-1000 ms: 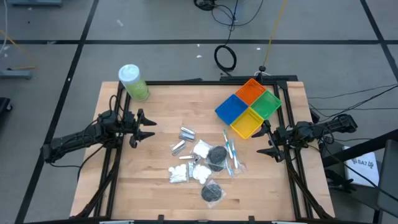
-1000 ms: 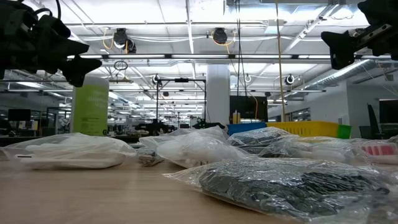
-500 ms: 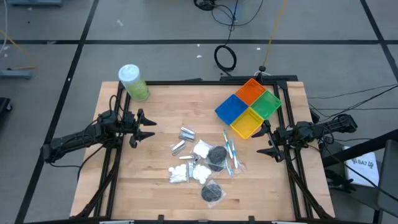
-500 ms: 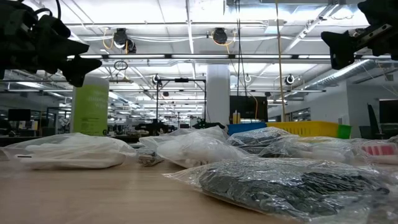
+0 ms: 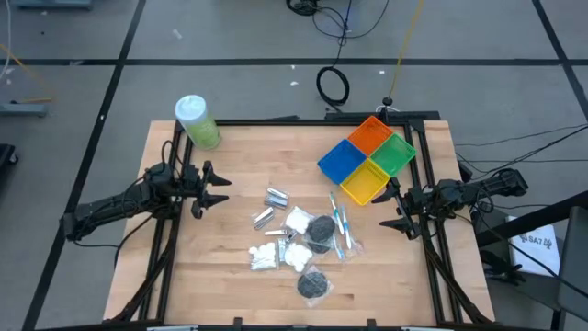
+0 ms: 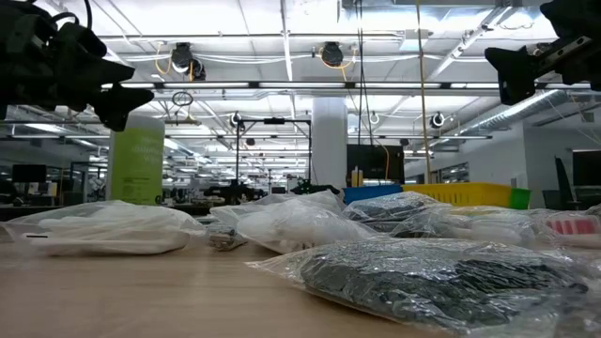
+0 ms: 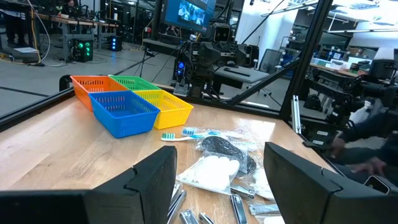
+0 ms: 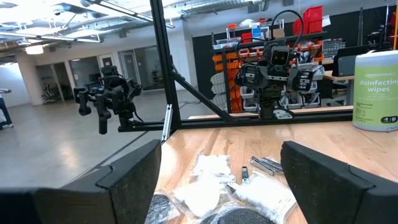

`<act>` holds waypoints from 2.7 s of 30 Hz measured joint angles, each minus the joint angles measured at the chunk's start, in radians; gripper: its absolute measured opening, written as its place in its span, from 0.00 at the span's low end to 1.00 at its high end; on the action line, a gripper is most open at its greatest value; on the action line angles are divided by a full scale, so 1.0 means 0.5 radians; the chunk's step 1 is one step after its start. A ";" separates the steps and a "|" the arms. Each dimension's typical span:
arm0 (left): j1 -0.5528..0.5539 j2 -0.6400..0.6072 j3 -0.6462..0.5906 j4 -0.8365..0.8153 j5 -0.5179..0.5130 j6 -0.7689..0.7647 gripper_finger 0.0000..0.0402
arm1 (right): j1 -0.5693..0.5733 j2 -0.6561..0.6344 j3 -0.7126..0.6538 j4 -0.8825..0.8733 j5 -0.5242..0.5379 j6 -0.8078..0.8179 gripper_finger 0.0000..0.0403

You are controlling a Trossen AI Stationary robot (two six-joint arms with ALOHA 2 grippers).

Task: Pick & Place Travel size toiletries

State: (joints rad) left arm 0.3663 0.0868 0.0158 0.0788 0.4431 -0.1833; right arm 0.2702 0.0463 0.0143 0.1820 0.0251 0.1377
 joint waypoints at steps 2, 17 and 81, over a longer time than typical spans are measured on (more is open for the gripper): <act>0.000 0.000 0.000 0.001 0.000 0.000 0.60 | 0.000 0.001 0.000 0.000 0.000 0.000 0.78; 0.000 0.000 0.000 0.000 0.001 0.000 0.60 | 0.000 0.001 -0.001 0.000 0.000 0.000 0.78; -0.001 0.000 -0.001 0.000 0.000 0.000 0.60 | -0.001 0.000 -0.001 0.631 0.052 0.257 0.78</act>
State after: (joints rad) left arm 0.3660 0.0868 0.0154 0.0788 0.4431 -0.1833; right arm 0.2699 0.0463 0.0139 0.4973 0.0513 0.2661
